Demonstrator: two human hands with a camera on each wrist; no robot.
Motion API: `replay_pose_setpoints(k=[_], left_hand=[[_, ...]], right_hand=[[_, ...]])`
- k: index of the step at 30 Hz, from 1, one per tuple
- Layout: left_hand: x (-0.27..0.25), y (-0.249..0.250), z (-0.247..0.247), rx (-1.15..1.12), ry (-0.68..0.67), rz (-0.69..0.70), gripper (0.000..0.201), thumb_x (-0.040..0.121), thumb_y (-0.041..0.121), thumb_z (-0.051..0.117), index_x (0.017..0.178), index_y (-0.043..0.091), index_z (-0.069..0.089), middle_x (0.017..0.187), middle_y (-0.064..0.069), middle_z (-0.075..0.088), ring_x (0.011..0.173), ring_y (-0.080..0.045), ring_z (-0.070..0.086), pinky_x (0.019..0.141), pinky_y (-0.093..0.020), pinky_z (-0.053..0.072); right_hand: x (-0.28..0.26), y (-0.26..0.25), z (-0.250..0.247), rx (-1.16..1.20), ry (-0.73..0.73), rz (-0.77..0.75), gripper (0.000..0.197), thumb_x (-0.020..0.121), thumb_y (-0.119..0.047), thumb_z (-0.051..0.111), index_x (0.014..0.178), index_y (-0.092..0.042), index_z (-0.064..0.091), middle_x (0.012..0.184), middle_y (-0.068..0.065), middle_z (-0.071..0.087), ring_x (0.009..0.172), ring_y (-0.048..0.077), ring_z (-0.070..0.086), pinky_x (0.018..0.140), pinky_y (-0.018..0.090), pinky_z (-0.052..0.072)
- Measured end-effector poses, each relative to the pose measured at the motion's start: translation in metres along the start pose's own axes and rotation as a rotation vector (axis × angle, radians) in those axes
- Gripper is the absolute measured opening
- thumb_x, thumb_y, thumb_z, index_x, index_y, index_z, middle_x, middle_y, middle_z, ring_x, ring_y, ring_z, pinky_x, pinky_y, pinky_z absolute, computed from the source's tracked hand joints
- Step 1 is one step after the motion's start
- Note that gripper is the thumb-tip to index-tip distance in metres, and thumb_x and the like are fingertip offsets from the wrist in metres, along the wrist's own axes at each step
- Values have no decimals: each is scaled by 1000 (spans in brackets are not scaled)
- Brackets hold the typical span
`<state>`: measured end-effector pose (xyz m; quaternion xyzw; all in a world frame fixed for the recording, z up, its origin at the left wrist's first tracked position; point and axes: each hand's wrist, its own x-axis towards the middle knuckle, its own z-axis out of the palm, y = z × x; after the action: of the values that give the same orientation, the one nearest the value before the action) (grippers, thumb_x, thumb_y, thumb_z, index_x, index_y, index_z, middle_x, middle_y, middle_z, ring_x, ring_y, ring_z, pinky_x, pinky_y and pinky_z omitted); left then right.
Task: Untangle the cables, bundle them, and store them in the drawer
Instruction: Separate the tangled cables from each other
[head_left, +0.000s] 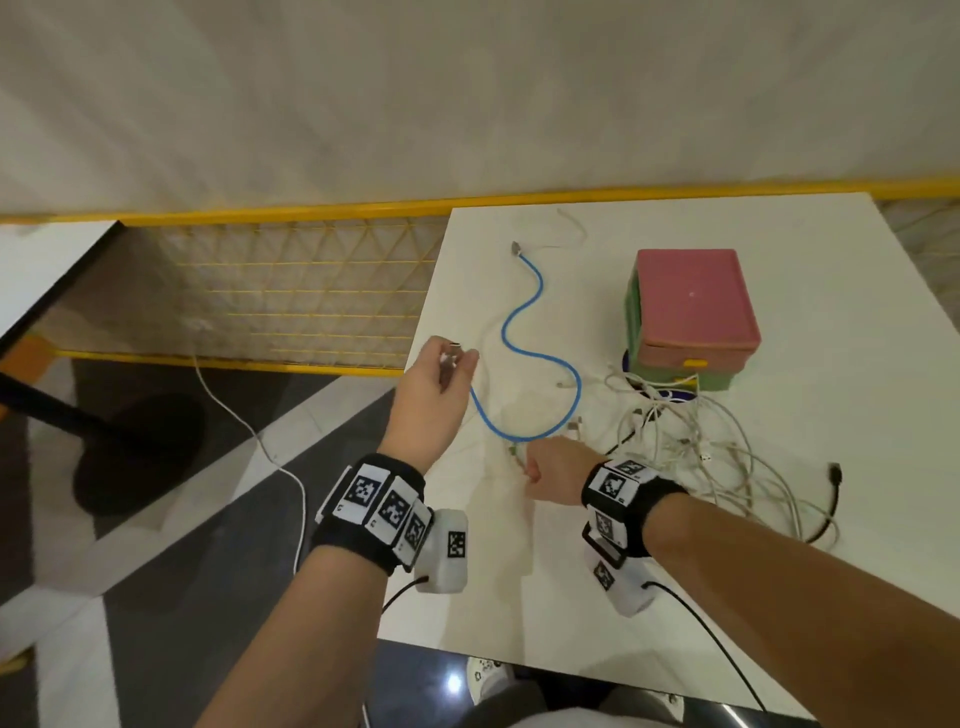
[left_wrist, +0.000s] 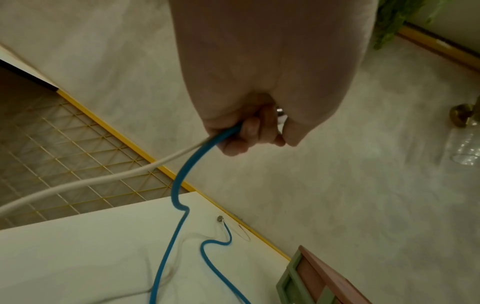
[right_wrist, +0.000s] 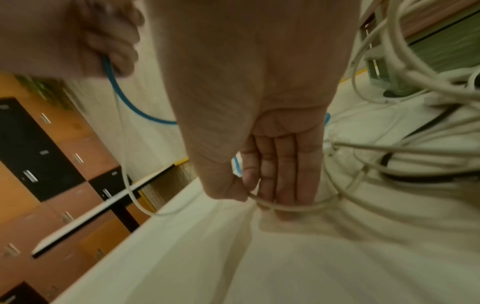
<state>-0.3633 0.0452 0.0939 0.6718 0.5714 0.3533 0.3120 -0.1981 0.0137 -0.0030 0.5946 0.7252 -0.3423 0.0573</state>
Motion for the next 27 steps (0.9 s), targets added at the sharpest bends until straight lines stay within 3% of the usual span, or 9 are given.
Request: replay_pose_setpoints(k=[4,6,8,10,13,16,18,21,27], left_hand=[[9,2,-14,-14,98,-28,17,101,27,48,102,14,58,67,13,52,55,1,46,52,-11,37],[11,8,-11,-22,80,-25,19,102,26,46,99,14,60,57,11,42,46,-1,42,48,-15,33],[13,16,0,-39,20,9,21,102,24,46,94,15,63,50,8,34,41,-5,35,46,-17,27],[13,26,16,-95,-82,25,23,102,27,45,93,21,65,50,11,41,45,-3,36,50,-17,30],[12,50,39,-171,-258,6,30,102,37,41,93,26,67,69,11,54,54,-6,46,55,-23,41],[12,72,52,-271,-317,26,37,102,39,42,89,14,66,64,13,56,53,-9,43,55,-24,40],[12,84,54,-381,-294,43,35,103,34,42,85,8,57,54,13,49,50,-6,39,55,-22,35],[17,99,48,-526,-202,83,32,104,32,39,77,17,47,54,12,37,53,-5,33,58,-23,31],[36,119,9,-881,-2,60,37,101,29,49,64,24,43,49,13,29,49,-6,28,59,-23,36]], right_hand=[[-39,11,-19,263,184,-39,16,86,-26,57,85,-14,47,81,4,60,77,24,62,67,33,47],[-59,13,-32,460,292,-96,11,90,-19,53,88,-11,45,77,9,67,62,11,64,58,24,46],[-73,13,-46,608,390,-158,8,95,-15,48,92,-10,42,79,10,72,58,3,63,59,24,47],[-81,11,-55,684,501,-214,8,97,-16,46,93,-13,40,79,6,74,72,14,69,73,36,54],[-86,7,-64,736,594,-285,8,98,-15,45,93,-15,38,79,6,73,79,17,70,80,36,53],[-89,6,-67,689,617,-333,8,98,-16,46,94,-18,39,77,5,71,75,15,69,77,32,52],[-92,10,-68,627,636,-325,3,99,-16,44,96,-16,43,74,3,67,70,14,63,72,28,48],[-97,22,-64,518,639,-301,19,101,-17,39,88,-16,53,70,-7,54,65,11,55,69,26,44],[-108,60,-46,524,550,-171,24,102,-21,35,84,-11,49,72,-4,49,63,9,50,66,20,42]])
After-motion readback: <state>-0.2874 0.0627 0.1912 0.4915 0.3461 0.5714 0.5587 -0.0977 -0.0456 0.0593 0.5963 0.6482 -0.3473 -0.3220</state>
